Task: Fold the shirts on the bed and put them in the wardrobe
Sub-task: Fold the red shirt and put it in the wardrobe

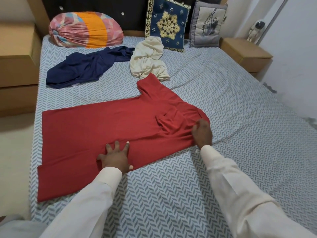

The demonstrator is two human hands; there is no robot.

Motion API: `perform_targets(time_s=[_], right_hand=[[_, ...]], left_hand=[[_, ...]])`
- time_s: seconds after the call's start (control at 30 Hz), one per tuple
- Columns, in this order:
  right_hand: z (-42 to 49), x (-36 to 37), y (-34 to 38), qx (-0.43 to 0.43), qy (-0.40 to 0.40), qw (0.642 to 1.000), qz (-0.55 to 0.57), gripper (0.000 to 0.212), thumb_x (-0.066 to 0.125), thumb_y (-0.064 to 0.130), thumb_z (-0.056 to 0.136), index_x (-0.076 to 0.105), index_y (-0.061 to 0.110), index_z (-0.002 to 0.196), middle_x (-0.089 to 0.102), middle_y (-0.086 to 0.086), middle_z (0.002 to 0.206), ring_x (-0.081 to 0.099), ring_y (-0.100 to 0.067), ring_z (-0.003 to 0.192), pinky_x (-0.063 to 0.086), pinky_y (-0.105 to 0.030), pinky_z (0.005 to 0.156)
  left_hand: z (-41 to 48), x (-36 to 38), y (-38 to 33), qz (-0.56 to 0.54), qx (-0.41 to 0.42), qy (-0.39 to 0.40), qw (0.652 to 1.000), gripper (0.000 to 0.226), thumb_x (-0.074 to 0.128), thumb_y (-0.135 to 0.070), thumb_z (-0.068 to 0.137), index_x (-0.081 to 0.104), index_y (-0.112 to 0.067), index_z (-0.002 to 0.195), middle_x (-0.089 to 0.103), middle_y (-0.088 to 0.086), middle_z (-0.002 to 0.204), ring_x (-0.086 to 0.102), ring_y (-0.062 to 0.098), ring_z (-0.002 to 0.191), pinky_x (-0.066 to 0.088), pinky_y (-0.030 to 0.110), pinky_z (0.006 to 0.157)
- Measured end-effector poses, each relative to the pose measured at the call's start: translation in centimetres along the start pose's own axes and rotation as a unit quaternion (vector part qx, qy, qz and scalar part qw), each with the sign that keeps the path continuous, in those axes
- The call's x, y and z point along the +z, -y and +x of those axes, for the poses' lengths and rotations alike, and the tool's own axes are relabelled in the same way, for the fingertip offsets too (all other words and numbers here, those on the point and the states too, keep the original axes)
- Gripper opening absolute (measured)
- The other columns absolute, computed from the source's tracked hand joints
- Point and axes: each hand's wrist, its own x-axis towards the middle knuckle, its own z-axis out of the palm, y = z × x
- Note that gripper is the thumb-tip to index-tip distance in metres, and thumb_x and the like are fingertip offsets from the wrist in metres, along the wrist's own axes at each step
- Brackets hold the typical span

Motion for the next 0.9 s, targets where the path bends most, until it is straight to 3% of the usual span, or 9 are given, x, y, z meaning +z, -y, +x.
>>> perform_targets(time_s=[0.07,0.17,0.27,0.37,0.47,0.53,0.67,0.77,0.9], right_hand=[[-0.4,2.1,0.8,-0.029,0.105,0.994,-0.015,0.024,0.061,0.026,0.086,0.062,0.008,0.101,0.063,-0.013,0.101,0.06,-0.03,0.095,0.044,-0.034,0.08],[-0.1,4.3,2.0,-0.02,0.208,0.973,-0.102,0.052,0.061,0.045,0.086,0.057,0.005,0.118,0.056,-0.022,0.124,0.048,-0.04,0.119,0.036,-0.042,0.101],[0.1,4.8,4.1,0.0,0.173,0.972,-0.16,0.06,0.059,0.043,0.084,0.049,0.006,0.131,0.045,-0.019,0.135,0.04,-0.04,0.126,0.036,-0.045,0.104],[1.0,5.3,6.4,-0.043,0.099,0.984,-0.141,0.049,0.057,0.033,0.084,0.054,0.004,0.124,0.051,-0.02,0.129,0.046,-0.039,0.119,0.039,-0.042,0.099],[2.3,6.4,8.1,-0.01,0.157,0.986,-0.046,0.057,0.057,0.037,0.091,0.046,0.003,0.135,0.053,-0.026,0.13,0.049,-0.041,0.122,0.038,-0.042,0.101],[2.6,6.9,9.1,-0.016,0.167,0.985,-0.029,0.059,0.062,0.043,0.087,0.046,0.013,0.135,0.053,-0.023,0.126,0.053,-0.04,0.118,0.044,-0.043,0.096],[2.3,7.9,10.3,-0.08,0.169,0.98,-0.067,0.037,0.059,0.044,0.084,0.061,0.026,0.116,0.055,-0.012,0.117,0.061,-0.033,0.105,0.047,-0.039,0.086],[2.3,8.8,10.8,-0.066,0.175,0.98,-0.062,0.036,0.058,0.055,0.079,0.064,0.024,0.096,0.067,-0.006,0.102,0.065,-0.029,0.095,0.049,-0.035,0.08],[2.5,9.4,11.6,-0.084,0.171,0.979,-0.076,0.026,0.059,0.046,0.076,0.062,0.022,0.086,0.072,-0.002,0.091,0.067,-0.025,0.093,0.049,-0.031,0.077]], left_hand=[[-0.1,0.1,0.9,0.003,0.006,-0.011,1.0,0.102,0.058,-0.072,0.078,-0.007,-0.044,0.151,-0.006,0.002,0.162,-0.002,0.037,0.147,0.026,0.067,0.105],[-0.6,0.9,2.7,-0.011,-0.011,-0.025,1.0,0.11,0.043,-0.091,0.066,-0.014,-0.047,0.149,-0.012,0.0,0.163,-0.01,0.038,0.147,0.013,0.073,0.106],[-1.3,2.1,4.0,-0.034,-0.038,-0.038,0.998,0.12,0.022,-0.104,0.05,-0.021,-0.047,0.147,-0.021,0.001,0.161,-0.02,0.04,0.145,0.001,0.077,0.103],[-1.2,2.5,4.3,-0.052,-0.047,-0.041,0.997,0.125,0.017,-0.106,0.044,-0.023,-0.047,0.146,-0.025,0.001,0.16,-0.026,0.04,0.143,-0.005,0.078,0.101],[-0.7,2.0,4.1,-0.058,-0.056,-0.019,0.997,0.126,0.024,-0.106,0.045,-0.024,-0.047,0.146,-0.029,0.001,0.158,-0.029,0.04,0.142,-0.005,0.079,0.1],[-0.5,1.7,4.0,-0.06,-0.063,-0.002,0.996,0.127,0.031,-0.104,0.047,-0.025,-0.046,0.145,-0.032,0.002,0.157,-0.03,0.04,0.141,-0.002,0.081,0.099],[-0.2,1.2,3.7,-0.062,-0.073,0.035,0.995,0.129,0.04,-0.1,0.05,-0.028,-0.044,0.145,-0.034,0.003,0.156,-0.032,0.041,0.14,0.0,0.083,0.097],[0.2,1.0,3.6,-0.063,-0.078,0.048,0.994,0.131,0.043,-0.099,0.051,-0.029,-0.044,0.144,-0.034,0.003,0.156,-0.033,0.042,0.139,0.001,0.084,0.096],[0.5,1.0,3.6,-0.061,-0.08,0.055,0.993,0.13,0.045,-0.098,0.052,-0.03,-0.043,0.144,-0.035,0.004,0.156,-0.034,0.043,0.139,0.002,0.084,0.096]])
